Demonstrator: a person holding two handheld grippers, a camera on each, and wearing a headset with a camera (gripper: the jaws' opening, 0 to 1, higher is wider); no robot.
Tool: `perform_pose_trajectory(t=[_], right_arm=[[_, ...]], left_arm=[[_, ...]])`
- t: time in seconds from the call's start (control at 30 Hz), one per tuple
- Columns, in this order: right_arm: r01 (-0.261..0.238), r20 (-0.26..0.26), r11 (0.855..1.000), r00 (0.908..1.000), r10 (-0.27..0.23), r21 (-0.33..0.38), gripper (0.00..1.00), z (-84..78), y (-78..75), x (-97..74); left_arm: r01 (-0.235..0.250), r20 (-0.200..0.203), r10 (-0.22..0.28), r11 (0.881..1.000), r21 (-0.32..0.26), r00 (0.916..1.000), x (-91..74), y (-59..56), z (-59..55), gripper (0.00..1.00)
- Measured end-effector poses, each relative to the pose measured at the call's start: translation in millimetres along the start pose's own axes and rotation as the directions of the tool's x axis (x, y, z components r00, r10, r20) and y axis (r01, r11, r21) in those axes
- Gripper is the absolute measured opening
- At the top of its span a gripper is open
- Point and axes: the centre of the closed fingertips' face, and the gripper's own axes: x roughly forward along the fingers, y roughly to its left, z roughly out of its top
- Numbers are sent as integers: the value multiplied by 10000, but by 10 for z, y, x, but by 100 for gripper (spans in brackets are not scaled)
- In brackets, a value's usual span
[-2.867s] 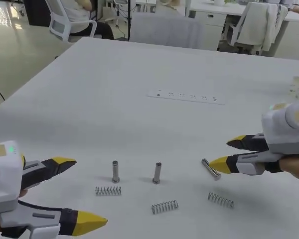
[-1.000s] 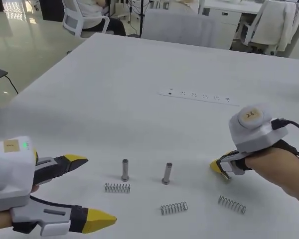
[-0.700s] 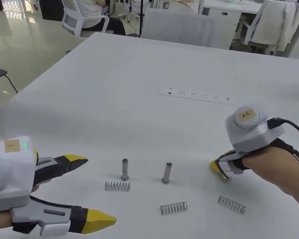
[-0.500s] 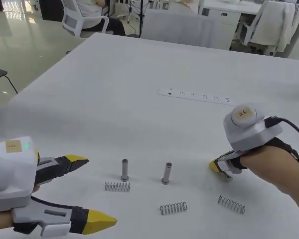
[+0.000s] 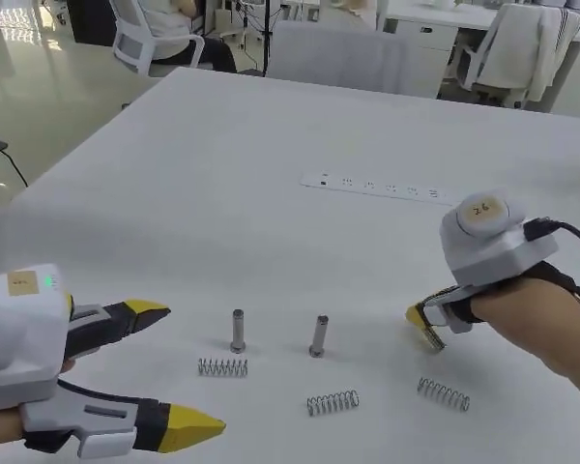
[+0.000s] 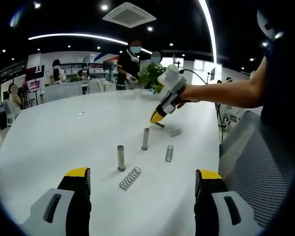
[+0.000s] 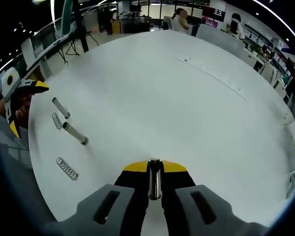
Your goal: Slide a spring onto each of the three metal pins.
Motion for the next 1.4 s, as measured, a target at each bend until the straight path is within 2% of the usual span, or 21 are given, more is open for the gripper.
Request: perform_pose_trajectory(t=[0.23, 0.37, 0.9, 1.4], right_arm=[[-41, 337, 10000, 9994, 38, 87, 6, -24, 80, -197], [-35, 454, 10000, 9990, 32, 46, 5, -44, 114, -256], [-330, 850, 9993, 9958, 344, -185, 5, -112, 233, -329], [-922, 1198, 9934, 9878, 998, -677, 5, -86, 492, -323]], left_arm=[[29, -22, -29, 10000, 81, 10000, -11, -28, 14, 84], [62, -18, -61, 9999, 134, 10000, -7, -46, 31, 84], [137, -81, -135, 9995, 287, 9999, -8, -94, 56, 83], [135, -100, -132, 9993, 339, 9999, -17, -111, 60, 83]])
